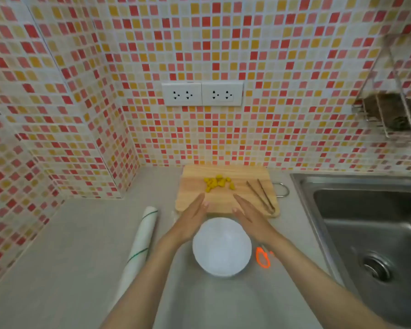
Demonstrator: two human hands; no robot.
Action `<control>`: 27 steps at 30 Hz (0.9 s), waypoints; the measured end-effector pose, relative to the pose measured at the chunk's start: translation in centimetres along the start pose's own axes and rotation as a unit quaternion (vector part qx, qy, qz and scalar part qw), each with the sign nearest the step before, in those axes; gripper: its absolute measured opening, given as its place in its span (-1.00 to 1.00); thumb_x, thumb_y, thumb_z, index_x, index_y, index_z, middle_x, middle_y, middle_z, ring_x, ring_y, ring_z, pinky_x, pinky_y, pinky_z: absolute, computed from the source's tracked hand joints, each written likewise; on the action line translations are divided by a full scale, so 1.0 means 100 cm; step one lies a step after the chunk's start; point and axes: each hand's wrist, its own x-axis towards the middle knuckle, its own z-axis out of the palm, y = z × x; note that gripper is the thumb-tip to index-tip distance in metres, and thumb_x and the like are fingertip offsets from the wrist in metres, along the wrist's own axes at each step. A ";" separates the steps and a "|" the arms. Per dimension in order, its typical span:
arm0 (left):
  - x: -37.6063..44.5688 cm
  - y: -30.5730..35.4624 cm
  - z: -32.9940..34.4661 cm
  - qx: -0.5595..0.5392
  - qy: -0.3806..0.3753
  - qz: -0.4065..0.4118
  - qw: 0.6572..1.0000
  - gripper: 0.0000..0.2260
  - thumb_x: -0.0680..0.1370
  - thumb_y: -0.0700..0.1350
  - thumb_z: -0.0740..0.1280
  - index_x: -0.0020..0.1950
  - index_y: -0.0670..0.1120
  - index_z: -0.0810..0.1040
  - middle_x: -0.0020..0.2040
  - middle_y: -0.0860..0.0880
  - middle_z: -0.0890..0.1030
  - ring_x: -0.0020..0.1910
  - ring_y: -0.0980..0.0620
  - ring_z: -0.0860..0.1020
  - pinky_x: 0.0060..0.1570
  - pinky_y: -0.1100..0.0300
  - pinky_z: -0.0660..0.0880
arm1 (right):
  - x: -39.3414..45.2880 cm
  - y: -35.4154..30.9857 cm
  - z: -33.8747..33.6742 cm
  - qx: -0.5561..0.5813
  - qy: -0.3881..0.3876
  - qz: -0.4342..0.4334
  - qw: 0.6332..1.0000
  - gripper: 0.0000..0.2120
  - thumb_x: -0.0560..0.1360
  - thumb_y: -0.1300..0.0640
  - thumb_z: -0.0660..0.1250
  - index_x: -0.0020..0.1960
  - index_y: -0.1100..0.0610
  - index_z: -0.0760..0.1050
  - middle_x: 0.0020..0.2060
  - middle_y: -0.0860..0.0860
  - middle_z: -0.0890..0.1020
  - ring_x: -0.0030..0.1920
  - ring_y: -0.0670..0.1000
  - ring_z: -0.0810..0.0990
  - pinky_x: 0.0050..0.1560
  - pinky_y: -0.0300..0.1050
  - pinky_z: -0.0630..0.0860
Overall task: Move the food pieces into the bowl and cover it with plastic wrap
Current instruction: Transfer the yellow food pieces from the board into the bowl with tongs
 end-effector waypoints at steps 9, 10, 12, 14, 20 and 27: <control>-0.024 -0.042 0.045 -0.193 0.140 -0.056 0.970 -0.65 0.64 -0.02 0.10 0.39 -0.04 0.42 0.35 0.03 0.48 0.30 0.14 0.42 0.20 0.35 0.32 | -0.031 0.011 0.040 0.260 0.091 0.072 0.959 -0.69 0.63 0.08 0.07 0.30 0.08 0.44 0.24 0.05 0.53 0.27 -0.04 0.45 0.33 -0.08 0.32; -0.025 -0.044 0.048 -0.206 0.150 -0.058 0.965 -0.66 0.63 -0.03 0.12 0.37 -0.05 0.44 0.32 0.02 0.51 0.26 0.13 0.46 0.15 0.39 0.37 | -0.031 0.012 0.042 0.265 0.091 0.064 0.958 -0.74 0.63 0.08 0.07 0.18 0.02 0.49 0.18 0.08 0.56 0.20 -0.05 0.49 0.27 -0.10 0.35; -0.025 -0.044 0.052 -0.234 0.167 -0.061 0.956 -0.71 0.63 -0.08 0.16 0.31 -0.06 0.50 0.26 0.01 0.56 0.22 0.08 0.50 0.12 0.36 0.42 | -0.031 0.013 0.045 0.278 0.086 0.070 0.954 -0.76 0.63 0.07 0.07 0.14 -0.05 0.49 0.19 0.07 0.56 0.17 -0.09 0.50 0.27 -0.12 0.37; -0.024 -0.045 0.054 -0.240 0.177 -0.057 0.953 -0.77 0.62 -0.17 0.17 0.20 0.01 0.53 0.16 0.08 0.59 0.17 0.09 0.53 0.08 0.40 0.45 | -0.024 0.020 0.043 0.284 0.087 0.086 0.951 -0.71 0.62 0.05 0.07 0.28 -0.01 0.43 0.25 -0.02 0.52 0.28 -0.08 0.46 0.39 -0.05 0.33; -0.013 -0.044 0.049 -0.247 0.188 -0.066 0.948 -0.72 0.62 -0.23 0.15 0.11 0.13 0.51 0.03 0.27 0.61 0.03 0.34 0.54 -0.07 0.56 0.42 | 0.032 0.037 -0.006 0.013 0.268 0.022 0.963 -0.62 0.56 0.14 0.21 0.37 0.14 0.38 0.34 0.11 0.45 0.31 0.05 0.40 0.35 -0.06 0.31; 0.007 -0.047 0.046 -0.314 0.210 -0.095 0.921 -0.70 0.64 -0.11 0.12 0.01 0.08 0.65 0.02 0.11 0.69 0.03 0.15 0.62 -0.01 0.26 0.53 | 0.082 0.074 -0.028 -0.255 0.225 0.206 0.918 -0.47 0.47 -0.04 0.32 0.30 0.27 0.38 0.21 0.28 0.40 0.24 0.27 0.35 0.24 0.10 0.26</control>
